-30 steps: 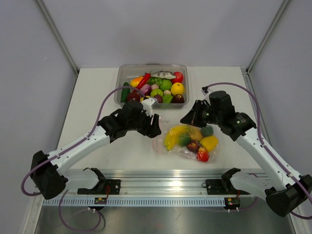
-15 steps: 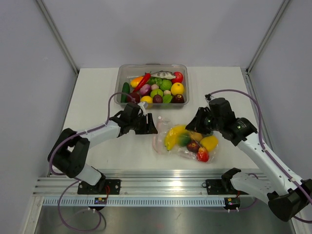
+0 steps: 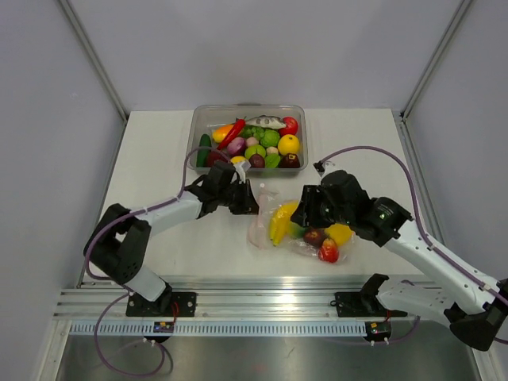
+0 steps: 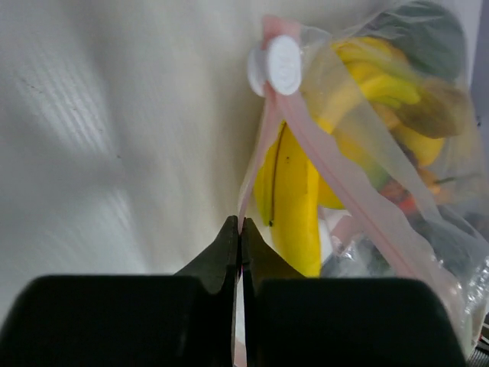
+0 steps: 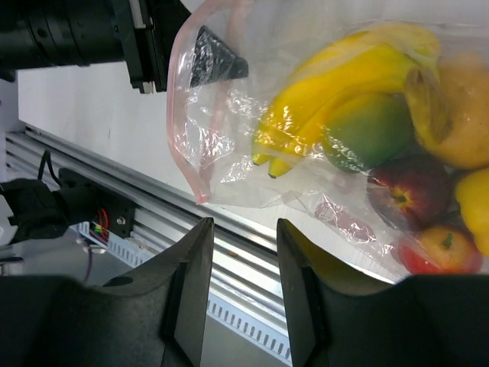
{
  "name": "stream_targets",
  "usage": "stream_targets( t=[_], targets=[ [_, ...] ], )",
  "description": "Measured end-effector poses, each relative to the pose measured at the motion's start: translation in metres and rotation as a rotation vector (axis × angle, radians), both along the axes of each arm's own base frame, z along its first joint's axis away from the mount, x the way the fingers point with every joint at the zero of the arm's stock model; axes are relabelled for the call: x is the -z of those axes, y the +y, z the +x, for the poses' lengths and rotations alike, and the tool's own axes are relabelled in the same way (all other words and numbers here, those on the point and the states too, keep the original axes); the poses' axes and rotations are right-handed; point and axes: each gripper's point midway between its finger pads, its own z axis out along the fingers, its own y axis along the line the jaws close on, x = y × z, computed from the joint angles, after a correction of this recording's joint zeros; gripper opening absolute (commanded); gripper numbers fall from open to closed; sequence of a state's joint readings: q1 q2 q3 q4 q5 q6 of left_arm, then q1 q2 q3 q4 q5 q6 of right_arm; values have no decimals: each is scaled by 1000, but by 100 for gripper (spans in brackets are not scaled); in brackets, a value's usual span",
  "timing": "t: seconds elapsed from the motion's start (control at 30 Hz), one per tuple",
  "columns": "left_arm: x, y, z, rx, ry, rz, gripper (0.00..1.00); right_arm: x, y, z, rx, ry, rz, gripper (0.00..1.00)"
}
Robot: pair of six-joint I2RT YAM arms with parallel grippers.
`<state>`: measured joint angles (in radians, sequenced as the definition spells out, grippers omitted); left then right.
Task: Place the food in the zip-top bag and seal the zipper
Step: Pick up the zipper food storage bag at the center of the board.
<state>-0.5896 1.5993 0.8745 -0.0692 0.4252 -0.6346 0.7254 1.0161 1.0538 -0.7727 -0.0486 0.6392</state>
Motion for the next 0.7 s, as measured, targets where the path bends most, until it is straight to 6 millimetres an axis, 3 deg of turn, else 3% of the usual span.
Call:
stream_targets(
  t=[0.07, 0.27, 0.37, 0.47, 0.7],
  targets=[
    [-21, -1, -2, -6, -16, -25, 0, -5, 4, -7, -36, -64, -33, 47],
    [-112, -1, -5, -43, -138, -147, 0, -19, 8, -24, -139, -267, -139, 49],
    [-143, 1, -4, -69, -185, -190, 0, -18, 20, -28, -214, -350, -214, 49],
    [-149, 2, -2, -93, -186, -194, 0, -15, 37, -31, -283, -408, -269, 52],
    [-134, 6, -3, -122, -128, -154, 0, -7, 65, -30, -323, -498, -392, 62]
  ],
)
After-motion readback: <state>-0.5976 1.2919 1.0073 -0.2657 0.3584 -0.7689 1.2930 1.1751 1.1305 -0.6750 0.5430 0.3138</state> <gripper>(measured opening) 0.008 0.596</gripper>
